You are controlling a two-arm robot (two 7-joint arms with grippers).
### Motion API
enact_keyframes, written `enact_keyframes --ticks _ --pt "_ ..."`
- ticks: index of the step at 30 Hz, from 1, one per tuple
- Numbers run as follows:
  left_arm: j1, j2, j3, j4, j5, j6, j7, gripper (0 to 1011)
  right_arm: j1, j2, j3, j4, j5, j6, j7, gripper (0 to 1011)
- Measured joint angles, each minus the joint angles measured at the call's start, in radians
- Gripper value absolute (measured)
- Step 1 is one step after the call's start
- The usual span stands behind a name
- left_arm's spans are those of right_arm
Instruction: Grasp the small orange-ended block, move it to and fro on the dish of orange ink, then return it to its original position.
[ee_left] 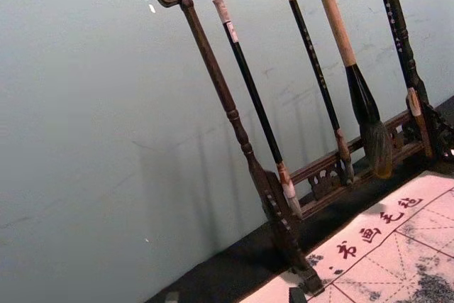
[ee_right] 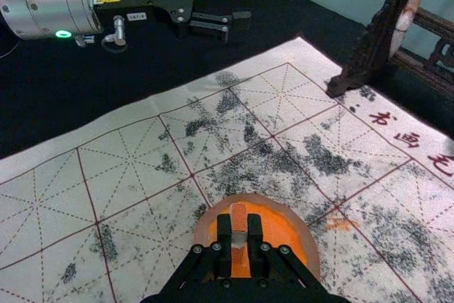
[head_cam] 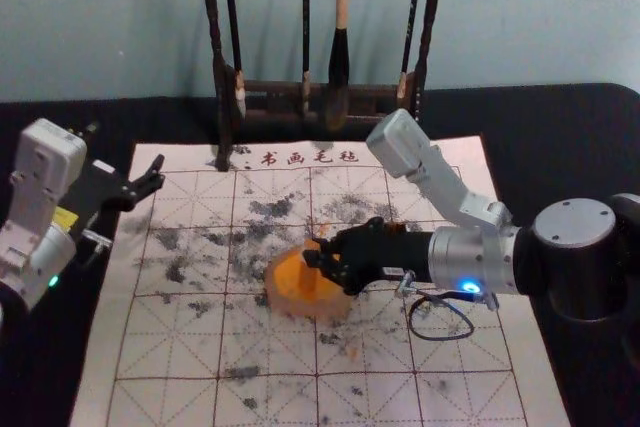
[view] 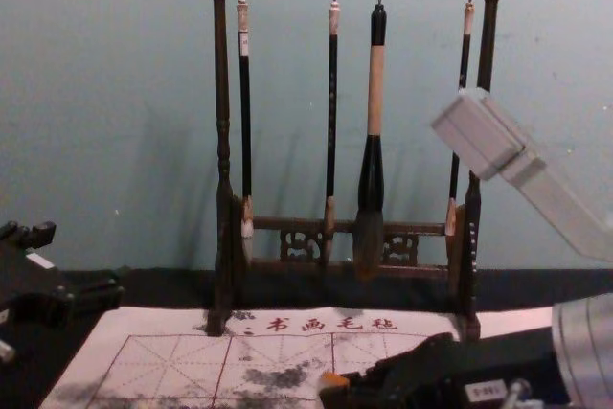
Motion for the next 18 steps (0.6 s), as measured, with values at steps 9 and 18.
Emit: enact_keyframes --ticks 9,18 --pt "0.0 0.0 0.0 0.0 0.0 0.0 0.0 1001 0.013 -0.02 -0.011 0.015 -0.001 0.001 -0.004 124" --pt "0.0 0.0 0.0 0.0 0.0 0.0 0.0 1001 0.029 -0.048 -0.016 0.044 -0.007 0.0 -0.016 124"
